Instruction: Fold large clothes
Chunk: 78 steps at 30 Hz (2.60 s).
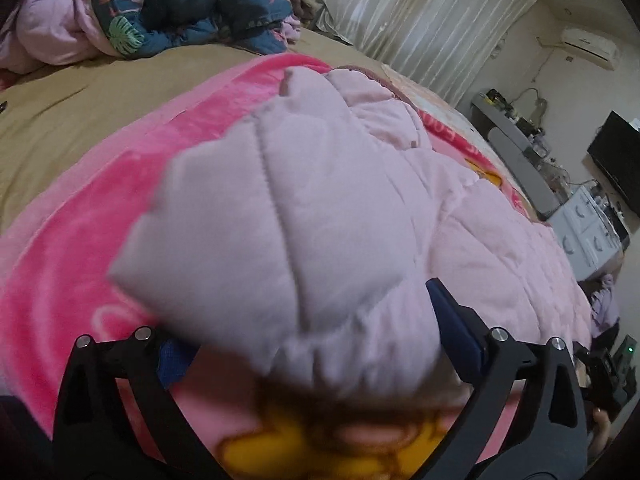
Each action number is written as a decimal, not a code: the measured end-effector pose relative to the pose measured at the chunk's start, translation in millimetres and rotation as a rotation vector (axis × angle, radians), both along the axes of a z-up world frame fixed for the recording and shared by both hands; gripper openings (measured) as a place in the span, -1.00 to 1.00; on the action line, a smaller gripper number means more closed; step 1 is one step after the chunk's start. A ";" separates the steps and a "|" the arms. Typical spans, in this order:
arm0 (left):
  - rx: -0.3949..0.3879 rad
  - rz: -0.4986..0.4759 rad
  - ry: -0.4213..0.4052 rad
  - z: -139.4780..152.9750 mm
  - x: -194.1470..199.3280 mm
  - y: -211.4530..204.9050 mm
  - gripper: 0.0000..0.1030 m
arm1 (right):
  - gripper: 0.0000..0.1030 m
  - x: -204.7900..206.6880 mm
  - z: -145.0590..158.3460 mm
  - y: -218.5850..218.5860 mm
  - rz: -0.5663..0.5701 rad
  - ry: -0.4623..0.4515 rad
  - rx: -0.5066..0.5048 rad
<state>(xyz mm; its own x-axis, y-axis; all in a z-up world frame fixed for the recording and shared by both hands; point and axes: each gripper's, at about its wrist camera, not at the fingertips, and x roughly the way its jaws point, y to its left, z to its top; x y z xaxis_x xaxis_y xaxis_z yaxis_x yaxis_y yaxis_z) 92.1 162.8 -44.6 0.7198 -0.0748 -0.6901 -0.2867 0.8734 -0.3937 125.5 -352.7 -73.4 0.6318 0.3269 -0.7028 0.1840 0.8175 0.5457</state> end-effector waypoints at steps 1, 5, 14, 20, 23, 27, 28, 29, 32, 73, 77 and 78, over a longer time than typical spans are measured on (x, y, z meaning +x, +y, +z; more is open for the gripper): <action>0.009 -0.005 0.000 3.8 -7.1 1.4 0.83 | 0.92 -8.0 3.7 -5.3 -0.020 0.003 0.003; 0.102 -0.017 -0.004 24.4 -32.2 -1.7 0.82 | 0.92 -38.7 33.5 -10.7 -0.085 -0.048 -0.144; 0.284 -0.028 -0.152 98.9 -97.9 -32.9 0.82 | 0.92 -124.0 119.0 27.7 0.000 -0.367 -0.429; 0.282 -0.082 -0.205 115.3 -119.4 -63.2 0.82 | 0.92 -167.2 152.1 71.0 0.147 -0.504 -0.490; 0.285 -0.098 -0.210 115.5 -126.5 -81.6 0.82 | 0.92 -181.8 158.2 86.1 0.198 -0.530 -0.484; 0.292 -0.131 -0.200 109.0 -131.3 -104.0 0.82 | 0.92 -194.2 153.4 106.0 0.258 -0.527 -0.493; 0.297 -0.140 -0.200 106.8 -132.0 -107.7 0.82 | 0.92 -196.3 150.9 111.6 0.269 -0.522 -0.500; 0.296 -0.149 -0.191 102.6 -131.4 -112.5 0.82 | 0.92 -198.8 147.6 118.0 0.279 -0.517 -0.504; 0.303 -0.169 -0.166 92.5 -127.5 -122.0 0.82 | 0.92 -202.9 134.3 129.4 0.305 -0.493 -0.517; 0.319 -0.224 -0.106 70.0 -122.5 -142.7 0.82 | 0.92 -195.9 89.7 138.2 0.352 -0.383 -0.464; 0.323 -0.223 -0.106 70.2 -122.6 -142.9 0.82 | 0.92 -196.4 90.0 137.9 0.349 -0.385 -0.462; 0.321 -0.222 -0.106 70.2 -122.6 -142.9 0.82 | 0.92 -196.4 89.8 138.0 0.348 -0.385 -0.463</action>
<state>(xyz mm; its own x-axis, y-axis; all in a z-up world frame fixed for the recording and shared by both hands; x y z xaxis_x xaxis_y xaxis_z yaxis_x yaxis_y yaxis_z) -30.5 19.9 25.6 0.7789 -0.0291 -0.6264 -0.0494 0.9930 -0.1076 -70.9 -214.6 16.4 0.7772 0.2759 -0.5656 -0.2674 0.9584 0.1001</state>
